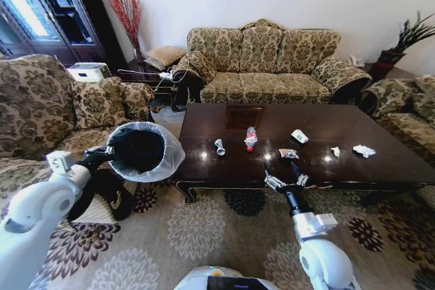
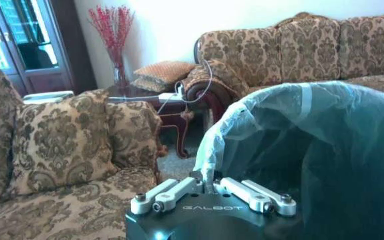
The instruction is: Move to the front of the table and place the trash on the table into the trash bin.
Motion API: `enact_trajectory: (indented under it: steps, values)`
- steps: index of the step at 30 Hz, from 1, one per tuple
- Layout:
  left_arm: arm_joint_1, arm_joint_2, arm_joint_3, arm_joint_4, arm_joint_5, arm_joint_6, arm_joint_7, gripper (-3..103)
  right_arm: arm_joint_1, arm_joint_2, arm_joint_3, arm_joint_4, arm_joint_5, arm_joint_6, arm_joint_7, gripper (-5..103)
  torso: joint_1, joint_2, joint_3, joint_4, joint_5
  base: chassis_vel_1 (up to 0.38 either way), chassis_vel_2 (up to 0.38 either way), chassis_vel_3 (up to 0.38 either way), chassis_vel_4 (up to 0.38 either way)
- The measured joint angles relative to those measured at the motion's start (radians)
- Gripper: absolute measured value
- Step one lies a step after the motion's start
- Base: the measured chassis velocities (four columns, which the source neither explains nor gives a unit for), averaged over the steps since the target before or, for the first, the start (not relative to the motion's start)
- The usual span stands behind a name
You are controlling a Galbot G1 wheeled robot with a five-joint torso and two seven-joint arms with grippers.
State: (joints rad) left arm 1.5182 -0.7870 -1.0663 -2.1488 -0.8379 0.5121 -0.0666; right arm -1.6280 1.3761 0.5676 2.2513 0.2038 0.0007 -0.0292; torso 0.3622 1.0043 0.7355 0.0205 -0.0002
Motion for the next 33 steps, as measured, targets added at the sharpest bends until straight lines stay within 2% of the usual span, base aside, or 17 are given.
enact_trajectory:
  steps: [11,14,16,18,19,21,23,25,28,33]
  values:
    - [0.009,0.015,-0.026,-0.024,-0.004,0.0,0.009,1,0.0,0.007,-0.021,-0.012,-0.007,0.008,-0.004,100,0.001,0.0,0.0,-0.0002,0.0,-0.182,0.192,0.185,-0.182]
    - [0.013,0.017,-0.03,-0.032,-0.005,0.0,0.007,1,0.02,0.007,-0.027,-0.05,-0.055,0.071,-0.022,100,0.001,0.0,0.0,-0.0003,0.0006,-0.18,0.204,0.214,-0.221]
    - [0.013,0.017,-0.03,-0.035,-0.005,0.0,0.007,1,0.025,0.007,-0.031,-0.058,-0.066,0.079,-0.022,100,0.001,0.0,0.0,-0.0003,0.0004,-0.137,0.169,0.162,-0.162]
    - [0.02,0.016,-0.031,-0.046,-0.004,0.0,0.005,1,0.038,0.003,-0.063,-0.065,-0.05,0.016,0.0,100,0.002,0.0,0.001,-0.0005,0.0002,-0.053,0.072,0.049,-0.052]
    - [0.02,0.016,-0.031,-0.046,-0.004,0.0,0.005,1,0.038,0.003,-0.063,-0.065,-0.05,0.016,0.0,100,0.002,0.0,0.001,-0.0005,0.0002,-0.022,0.049,0.049,-0.052]
    - [0.032,0.018,-0.033,-0.057,-0.002,0.002,0.005,1,0.077,-0.015,-0.102,-0.086,0.013,-0.109,0.013,100,0.001,0.0,0.0,-0.0005,-0.0003,0.0,0.0,0.0,0.0]
    - [0.034,0.019,-0.034,-0.059,-0.002,0.003,0.005,1,0.089,-0.02,-0.109,-0.097,0.024,-0.127,0.012,100,0.0,0.0,0.0,-0.0004,-0.0003,0.0,0.0,0.0,0.0]
    - [0.041,0.026,-0.041,-0.07,-0.002,0.008,0.005,1,0.171,-0.046,-0.164,-0.175,0.082,-0.195,0.028,100,-0.002,0.0,-0.001,0.0001,0.0005,0.0,0.0,0.0,0.0]
    - [0.049,0.028,-0.044,-0.078,-0.002,0.015,0.005,1,0.258,-0.053,-0.219,-0.263,0.102,-0.223,0.043,100,-0.001,0.0,0.0,0.0001,0.0,0.023,-0.035,-0.025,0.032]
    - [0.069,0.029,-0.054,-0.086,-0.001,0.02,0.008,1,0.4,-0.022,-0.313,-0.454,0.066,-0.211,0.055,100,0.001,0.0,0.0,-0.0001,0.0004,0.0,0.0,0.0,0.0]
